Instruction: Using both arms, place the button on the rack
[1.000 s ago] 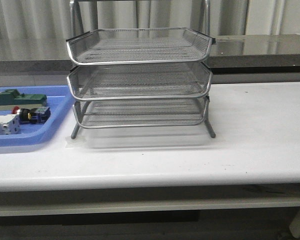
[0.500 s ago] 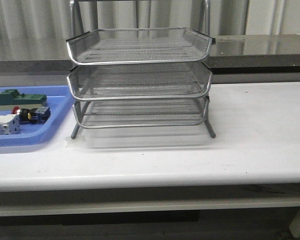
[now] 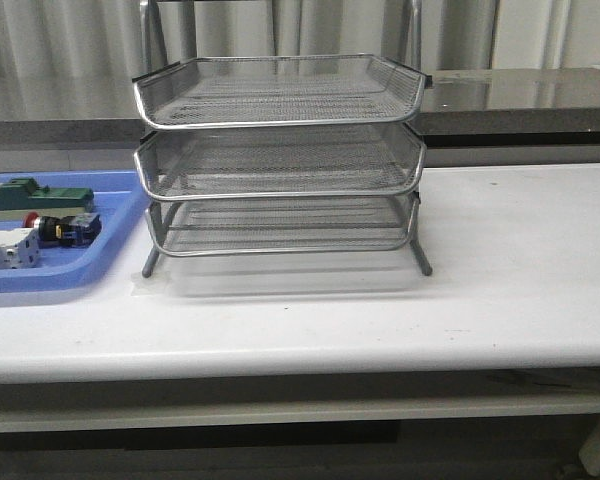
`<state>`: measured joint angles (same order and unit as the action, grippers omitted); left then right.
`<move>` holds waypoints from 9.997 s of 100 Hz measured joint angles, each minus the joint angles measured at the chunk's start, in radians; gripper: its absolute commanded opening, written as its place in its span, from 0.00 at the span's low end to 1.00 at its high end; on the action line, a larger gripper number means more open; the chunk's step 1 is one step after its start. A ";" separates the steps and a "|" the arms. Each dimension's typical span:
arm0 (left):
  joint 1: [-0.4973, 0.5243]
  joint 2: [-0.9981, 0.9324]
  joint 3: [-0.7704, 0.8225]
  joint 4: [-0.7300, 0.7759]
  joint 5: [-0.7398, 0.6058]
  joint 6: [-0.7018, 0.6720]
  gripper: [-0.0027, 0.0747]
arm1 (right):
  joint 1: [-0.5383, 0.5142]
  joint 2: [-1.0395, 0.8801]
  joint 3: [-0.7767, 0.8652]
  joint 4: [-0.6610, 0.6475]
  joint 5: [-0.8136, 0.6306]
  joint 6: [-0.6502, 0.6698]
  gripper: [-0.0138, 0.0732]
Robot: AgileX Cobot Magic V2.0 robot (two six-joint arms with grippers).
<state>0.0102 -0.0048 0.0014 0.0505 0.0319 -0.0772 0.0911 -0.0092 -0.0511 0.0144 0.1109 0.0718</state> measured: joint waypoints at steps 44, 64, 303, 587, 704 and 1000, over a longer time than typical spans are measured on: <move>0.000 0.000 0.000 0.000 0.000 0.000 0.04 | 0.000 0.373 -0.398 0.090 0.352 0.000 0.08; 0.000 0.000 0.000 0.000 0.000 0.000 0.04 | 0.000 0.632 -0.548 0.138 0.468 0.000 0.08; 0.000 0.000 0.000 0.000 0.000 0.000 0.04 | 0.156 1.747 -1.037 0.846 0.210 -0.308 0.74; 0.000 0.000 0.000 0.000 0.000 0.000 0.04 | 0.165 1.569 -0.710 1.157 0.293 -0.620 0.47; 0.000 0.000 0.000 0.000 0.000 0.000 0.04 | 0.165 1.041 -0.699 0.177 0.530 -0.078 0.72; 0.000 0.894 -0.860 0.057 0.535 0.047 0.04 | 0.163 0.658 -0.699 -0.206 0.789 0.247 0.08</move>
<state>0.0102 0.8895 -0.8581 0.1070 0.5666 -0.0307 0.2542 0.6492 -0.7505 -0.1911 0.8995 0.3187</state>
